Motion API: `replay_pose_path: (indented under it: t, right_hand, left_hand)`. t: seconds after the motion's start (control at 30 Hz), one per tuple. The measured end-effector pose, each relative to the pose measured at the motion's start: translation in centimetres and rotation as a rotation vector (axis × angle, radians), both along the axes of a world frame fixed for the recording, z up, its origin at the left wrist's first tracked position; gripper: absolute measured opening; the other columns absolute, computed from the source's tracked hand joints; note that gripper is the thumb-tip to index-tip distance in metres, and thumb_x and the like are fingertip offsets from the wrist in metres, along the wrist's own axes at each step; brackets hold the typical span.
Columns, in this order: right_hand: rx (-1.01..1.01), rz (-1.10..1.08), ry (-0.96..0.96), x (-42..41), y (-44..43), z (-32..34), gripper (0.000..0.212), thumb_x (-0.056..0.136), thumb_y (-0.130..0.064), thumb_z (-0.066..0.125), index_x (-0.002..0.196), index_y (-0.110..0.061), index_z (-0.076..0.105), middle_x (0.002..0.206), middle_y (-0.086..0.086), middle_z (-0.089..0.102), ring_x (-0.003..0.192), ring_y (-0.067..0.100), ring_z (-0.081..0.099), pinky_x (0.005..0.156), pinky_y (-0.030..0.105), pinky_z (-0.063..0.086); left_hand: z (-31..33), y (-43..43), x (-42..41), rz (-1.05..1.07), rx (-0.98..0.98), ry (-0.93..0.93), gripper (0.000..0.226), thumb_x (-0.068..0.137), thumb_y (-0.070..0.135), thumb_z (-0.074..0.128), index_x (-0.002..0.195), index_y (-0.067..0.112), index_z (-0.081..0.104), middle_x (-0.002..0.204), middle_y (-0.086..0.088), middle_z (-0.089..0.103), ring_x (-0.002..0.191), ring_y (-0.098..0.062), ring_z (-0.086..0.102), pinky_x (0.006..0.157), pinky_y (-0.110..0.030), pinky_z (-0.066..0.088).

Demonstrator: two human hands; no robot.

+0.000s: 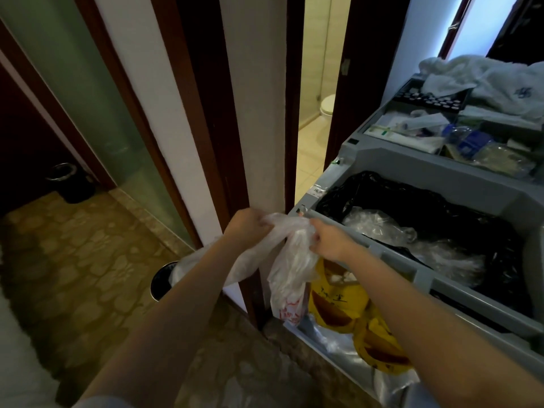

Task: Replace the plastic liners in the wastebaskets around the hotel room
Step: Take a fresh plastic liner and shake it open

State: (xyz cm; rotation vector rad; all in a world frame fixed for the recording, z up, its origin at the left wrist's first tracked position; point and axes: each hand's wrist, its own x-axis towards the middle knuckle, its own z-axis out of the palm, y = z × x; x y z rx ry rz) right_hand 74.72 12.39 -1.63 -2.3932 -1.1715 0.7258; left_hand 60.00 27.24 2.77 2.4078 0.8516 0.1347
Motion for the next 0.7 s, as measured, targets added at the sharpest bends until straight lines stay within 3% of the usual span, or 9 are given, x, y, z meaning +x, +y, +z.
replay_pose_path:
  t: [0.07, 0.17, 0.33, 0.43, 0.5, 0.57, 0.63, 0.7]
  right_hand:
    - [-0.031, 0.009, -0.044, -0.4, 0.0, 0.2, 0.063, 0.091, -0.021, 0.056, 0.147, -0.024, 0.027, 0.097, 0.002, 0.059, 0.090, 0.023, 0.062, 0.076, 0.041, 0.055]
    - [-0.026, -0.027, -0.082, -0.8, 0.4, 0.5, 0.060, 0.093, -0.019, 0.052, 0.147, -0.024, 0.025, 0.103, 0.006, 0.061, 0.090, 0.025, 0.062, 0.073, 0.041, 0.054]
    - [0.010, -0.124, -0.174, -2.6, 1.2, 0.7, 0.071, 0.093, -0.017, 0.052, 0.151, -0.027, 0.013, 0.086, 0.005, 0.062, 0.068, 0.022, 0.060, 0.052, 0.032, 0.048]
    - [0.091, -0.020, -0.209, -5.2, 3.0, 1.4, 0.066, 0.092, -0.018, 0.055, 0.148, -0.026, 0.022, 0.091, 0.006, 0.064, 0.077, 0.023, 0.063, 0.066, 0.040, 0.056]
    - [0.158, 0.118, -0.247, -7.7, 4.9, 2.1, 0.073, 0.089, -0.018, 0.060, 0.151, -0.027, 0.021, 0.095, 0.007, 0.065, 0.083, 0.022, 0.064, 0.073, 0.041, 0.056]
    - [0.196, 0.242, -0.283, -10.9, 7.2, 3.0, 0.081, 0.089, -0.022, 0.063, 0.154, -0.027, 0.015, 0.113, 0.009, 0.063, 0.093, 0.023, 0.063, 0.080, 0.040, 0.055]
    - [0.155, 0.335, -0.254, -14.7, 9.4, 3.6, 0.088, 0.089, -0.027, 0.065, 0.154, -0.032, 0.006, 0.121, 0.008, 0.061, 0.096, 0.023, 0.062, 0.080, 0.039, 0.054]
    - [0.076, 0.374, -0.222, -18.9, 11.6, 4.3, 0.088, 0.090, -0.029, 0.065, 0.154, -0.033, 0.005, 0.113, 0.008, 0.063, 0.092, 0.023, 0.063, 0.074, 0.037, 0.053]
  left_hand:
    - [0.0, 1.1, -1.5, 0.120, -0.004, -0.122, 0.032, 0.091, 0.022, 0.054, 0.060, 0.014, 0.053, 0.061, 0.000, 0.053, 0.062, -0.016, 0.053, 0.058, -0.026, 0.041]
    - [0.6, 2.6, -4.2, 0.243, 0.024, -0.187, 0.027, 0.092, 0.020, 0.051, 0.077, 0.001, 0.063, 0.070, -0.012, 0.061, 0.067, -0.025, 0.058, 0.067, -0.037, 0.050]
    - [0.2, 3.4, -7.7, 0.308, 0.074, -0.143, 0.024, 0.095, 0.024, 0.051, 0.082, 0.006, 0.060, 0.075, -0.006, 0.056, 0.073, -0.021, 0.053, 0.067, -0.029, 0.040]
    - [-0.4, 2.9, -9.4, 0.267, 0.096, -0.070, 0.030, 0.097, 0.021, 0.048, 0.068, 0.012, 0.050, 0.064, -0.002, 0.045, 0.067, -0.019, 0.047, 0.057, -0.024, 0.034]
    - [-0.8, 3.0, -11.1, 0.253, 0.078, -0.047, 0.035, 0.096, 0.023, 0.051, 0.063, 0.017, 0.042, 0.060, 0.002, 0.037, 0.065, -0.017, 0.042, 0.056, -0.025, 0.031]
    - [-1.0, 3.2, -13.3, 0.239, 0.051, -0.023, 0.031, 0.095, 0.025, 0.053, 0.066, 0.015, 0.047, 0.061, 0.002, 0.040, 0.065, -0.017, 0.044, 0.059, -0.026, 0.034]
    - [-1.0, 3.6, -16.3, 0.259, 0.027, -0.021, 0.028, 0.094, 0.026, 0.055, 0.071, 0.011, 0.051, 0.063, 0.001, 0.043, 0.065, -0.017, 0.045, 0.060, -0.027, 0.034]
    - [-0.7, 4.6, -20.5, 0.318, 0.006, -0.032, 0.024, 0.094, 0.026, 0.055, 0.078, 0.008, 0.057, 0.066, 0.001, 0.047, 0.069, -0.017, 0.048, 0.061, -0.027, 0.036]
